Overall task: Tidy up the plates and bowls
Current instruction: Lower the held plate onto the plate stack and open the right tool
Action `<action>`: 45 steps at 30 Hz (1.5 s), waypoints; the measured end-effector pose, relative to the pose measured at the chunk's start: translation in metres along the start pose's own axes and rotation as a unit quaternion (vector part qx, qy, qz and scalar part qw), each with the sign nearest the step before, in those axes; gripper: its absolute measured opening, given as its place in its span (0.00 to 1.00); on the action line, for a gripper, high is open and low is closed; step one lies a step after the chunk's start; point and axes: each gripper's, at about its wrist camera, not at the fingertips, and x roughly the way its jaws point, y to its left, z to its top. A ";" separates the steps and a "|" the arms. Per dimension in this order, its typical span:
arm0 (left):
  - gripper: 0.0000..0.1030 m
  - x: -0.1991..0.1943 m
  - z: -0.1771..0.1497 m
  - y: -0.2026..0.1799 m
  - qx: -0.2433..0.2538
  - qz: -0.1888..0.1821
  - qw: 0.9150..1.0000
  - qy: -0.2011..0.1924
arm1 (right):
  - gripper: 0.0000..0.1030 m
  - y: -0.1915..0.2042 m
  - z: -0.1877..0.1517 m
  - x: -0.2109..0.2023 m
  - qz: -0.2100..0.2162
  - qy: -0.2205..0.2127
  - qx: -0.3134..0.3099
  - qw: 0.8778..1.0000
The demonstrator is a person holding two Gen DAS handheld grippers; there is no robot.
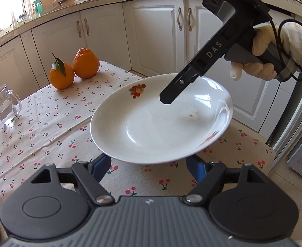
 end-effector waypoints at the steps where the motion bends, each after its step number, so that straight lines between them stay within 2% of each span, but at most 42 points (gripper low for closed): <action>1: 0.78 0.001 0.000 -0.001 0.002 0.000 1.000 0.000 | 0.74 -0.001 -0.001 -0.001 0.001 -0.001 0.002 1.000; 27: 0.80 0.009 0.001 0.009 -0.009 -0.030 1.000 -0.004 | 0.74 0.011 -0.023 -0.020 -0.036 0.012 0.005 0.999; 45: 0.83 0.009 -0.001 0.010 -0.008 -0.031 0.999 -0.007 | 0.77 0.024 -0.032 -0.030 -0.065 0.020 0.004 0.998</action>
